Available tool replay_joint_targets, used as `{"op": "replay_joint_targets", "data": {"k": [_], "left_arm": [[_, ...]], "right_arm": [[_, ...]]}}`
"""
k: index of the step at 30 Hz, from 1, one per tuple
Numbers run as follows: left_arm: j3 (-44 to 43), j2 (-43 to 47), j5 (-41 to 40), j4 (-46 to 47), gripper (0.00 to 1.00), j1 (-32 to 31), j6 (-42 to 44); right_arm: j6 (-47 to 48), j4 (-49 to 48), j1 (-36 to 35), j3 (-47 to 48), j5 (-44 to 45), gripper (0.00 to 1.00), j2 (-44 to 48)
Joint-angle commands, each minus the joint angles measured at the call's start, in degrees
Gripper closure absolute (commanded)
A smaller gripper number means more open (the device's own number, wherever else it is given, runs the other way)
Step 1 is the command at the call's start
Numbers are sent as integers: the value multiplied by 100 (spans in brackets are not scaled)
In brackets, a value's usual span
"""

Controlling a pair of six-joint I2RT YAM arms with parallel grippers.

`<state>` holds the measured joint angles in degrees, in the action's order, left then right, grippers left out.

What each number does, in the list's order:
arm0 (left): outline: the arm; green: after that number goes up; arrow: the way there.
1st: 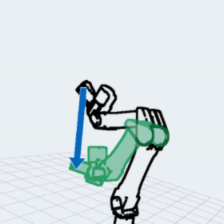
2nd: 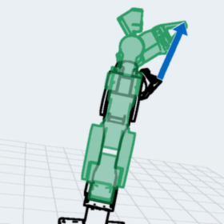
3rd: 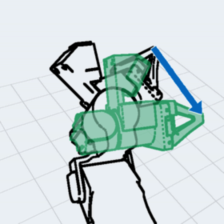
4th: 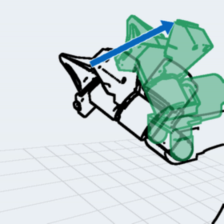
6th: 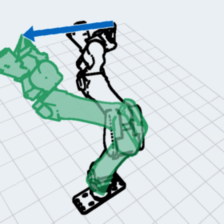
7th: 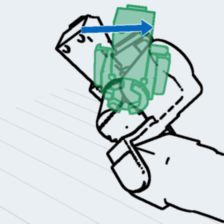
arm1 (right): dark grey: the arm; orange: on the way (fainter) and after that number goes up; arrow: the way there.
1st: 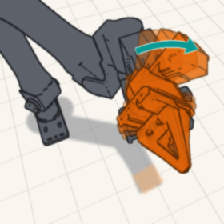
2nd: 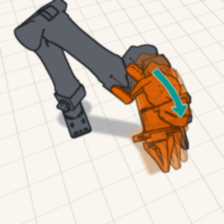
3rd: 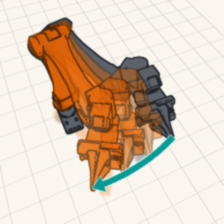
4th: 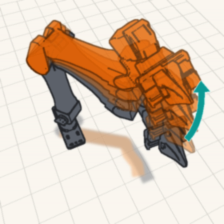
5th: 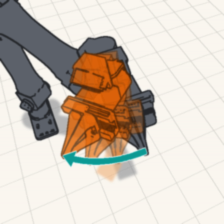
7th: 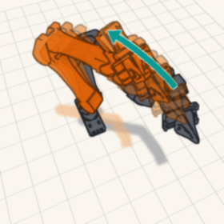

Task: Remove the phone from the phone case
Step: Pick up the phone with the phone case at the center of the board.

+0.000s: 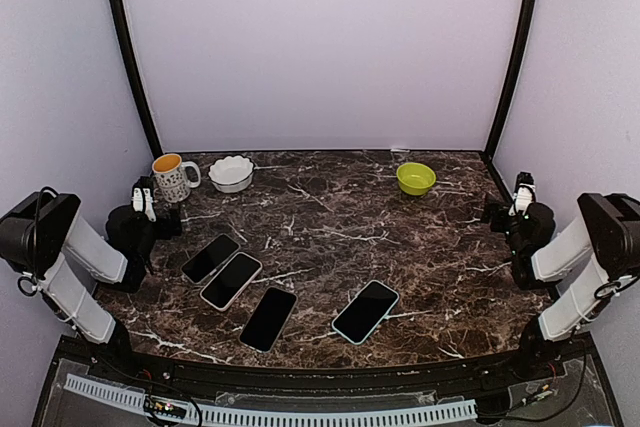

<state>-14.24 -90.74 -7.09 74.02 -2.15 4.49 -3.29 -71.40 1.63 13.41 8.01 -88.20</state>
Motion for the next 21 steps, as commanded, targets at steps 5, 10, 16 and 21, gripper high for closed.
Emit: {"op": "replay_joint_targets", "data": {"k": [5,10,16,21], "left_arm": [[-149,354,69,-397,1,6,66],[-1043,1595,-756,-3141,1,-29,-649],[-2525,2258,-782,-6251,2,-149,-1564],[-3360,2073,-248,-7785,2,-720,-1570]], "right_arm": [[-45,-162,16,45,-4,1,-4],[77,1905,-403,814,868,1,933],[-874,4959,-518,2409,1368,1,1377],[-1855,7179,-772,3633,1574,1,1155]]}}
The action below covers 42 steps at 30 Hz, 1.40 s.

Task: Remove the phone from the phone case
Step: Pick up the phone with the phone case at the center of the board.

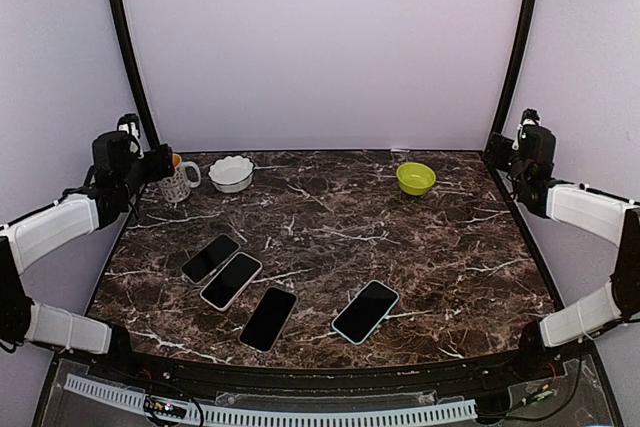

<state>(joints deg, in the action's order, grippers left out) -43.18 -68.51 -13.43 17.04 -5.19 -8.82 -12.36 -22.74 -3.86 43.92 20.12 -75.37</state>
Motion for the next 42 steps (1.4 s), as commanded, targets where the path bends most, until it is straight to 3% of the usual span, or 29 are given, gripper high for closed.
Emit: {"op": "replay_joint_targets", "data": {"k": [1,5,13,20,29,37,42], "left_arm": [[-657,-187,456,-2498,3,-649,-223],[-863,-252,999,-3122,8,-1358,-424],[-848,-604,1540,-3092,10,-3030,-793],[-686,-1144,1757,-2507,11,-3992,-557],[-485,-1271,1609,-2330,10,-4182,77],[-1501,-1187,1658,-4034,8,-4205,27],[-1611,-722,1509,-4620,7,-4209,245]], "right_arm": [[-1091,2637,-299,704,404,1,-142],[-1831,3838,-506,1152,530,1,-224],[-3297,5544,-743,1262,-810,1,-221],[-4652,6537,-1984,1444,-1228,1,-304],[-6480,7164,-3933,1999,-1821,1,-1093],[-6937,7527,-4815,2761,-2218,1,-2229],[-7159,7842,-5052,3172,-2385,1,-2750]]}}
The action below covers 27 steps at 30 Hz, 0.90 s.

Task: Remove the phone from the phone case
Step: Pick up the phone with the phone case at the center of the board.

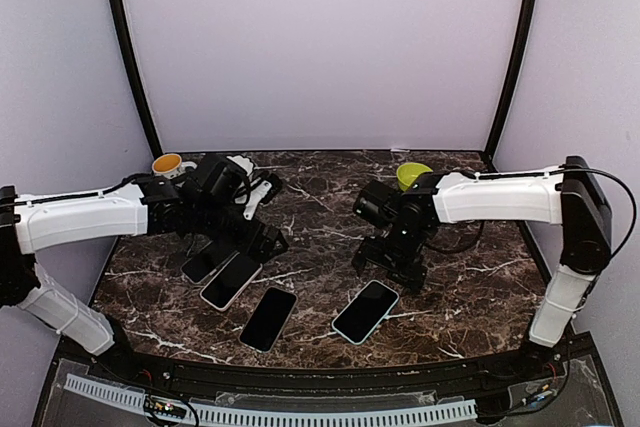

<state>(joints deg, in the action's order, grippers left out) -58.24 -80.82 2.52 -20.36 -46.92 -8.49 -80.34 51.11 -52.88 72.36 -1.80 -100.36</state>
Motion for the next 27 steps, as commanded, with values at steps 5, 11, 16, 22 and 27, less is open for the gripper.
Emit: {"op": "replay_joint_targets", "data": {"k": [5,11,16,22,27], "left_arm": [[338,1028,-329,-962,6,-37,562],[760,1196,-414,-766,7,-36,606],[774,1203,-625,-777,7,-36,615],[804,1273,-675,-772,7,-34,628],[839,1293,-592,-742,7,-36,616]], "right_arm": [[-515,210,-232,386,-343,1,-551],[-533,37,-231,364,-475,1,-852],[-574,120,-231,359,-530,1,-1025],[-576,91,-201,306,-511,1,-1212],[-500,240,-200,464,-421,1,-1458]]}}
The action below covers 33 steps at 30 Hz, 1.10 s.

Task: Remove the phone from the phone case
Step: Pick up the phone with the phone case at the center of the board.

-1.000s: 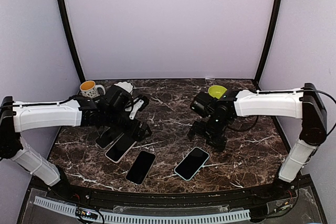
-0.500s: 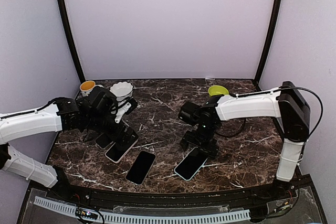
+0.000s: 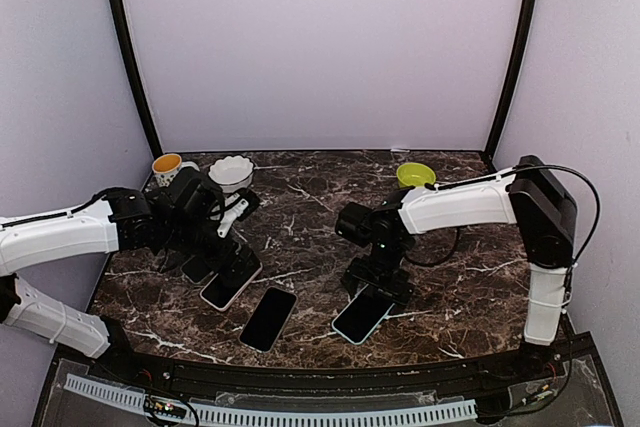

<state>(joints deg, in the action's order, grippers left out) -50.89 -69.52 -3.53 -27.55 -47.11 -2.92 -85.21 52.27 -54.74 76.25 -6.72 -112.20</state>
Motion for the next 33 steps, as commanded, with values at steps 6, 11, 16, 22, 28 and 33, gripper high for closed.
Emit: {"op": "replay_joint_targets", "data": {"k": [6,11,16,22,28,33], "left_arm": [[120,154,-24,-10,7,-17,68],[147,160,-22,40,7,-17,99],[124,157,310,111,7,-17,116],[-4,136,1315,332,7,-16,-123],[270,-76,2860,1495,8,-17,-1311],[494,-475,3380,2607,10,-17,-1639]], "right_arm": [[-79,95,-10,-57,169,21,-236],[44,-301,-19,-183,89,37,-188],[96,-299,-19,-92,305,42,77],[295,-528,-37,-32,619,47,482],[525,-1070,-37,-345,786,49,927],[841,-1545,-36,-508,918,50,1291]]}}
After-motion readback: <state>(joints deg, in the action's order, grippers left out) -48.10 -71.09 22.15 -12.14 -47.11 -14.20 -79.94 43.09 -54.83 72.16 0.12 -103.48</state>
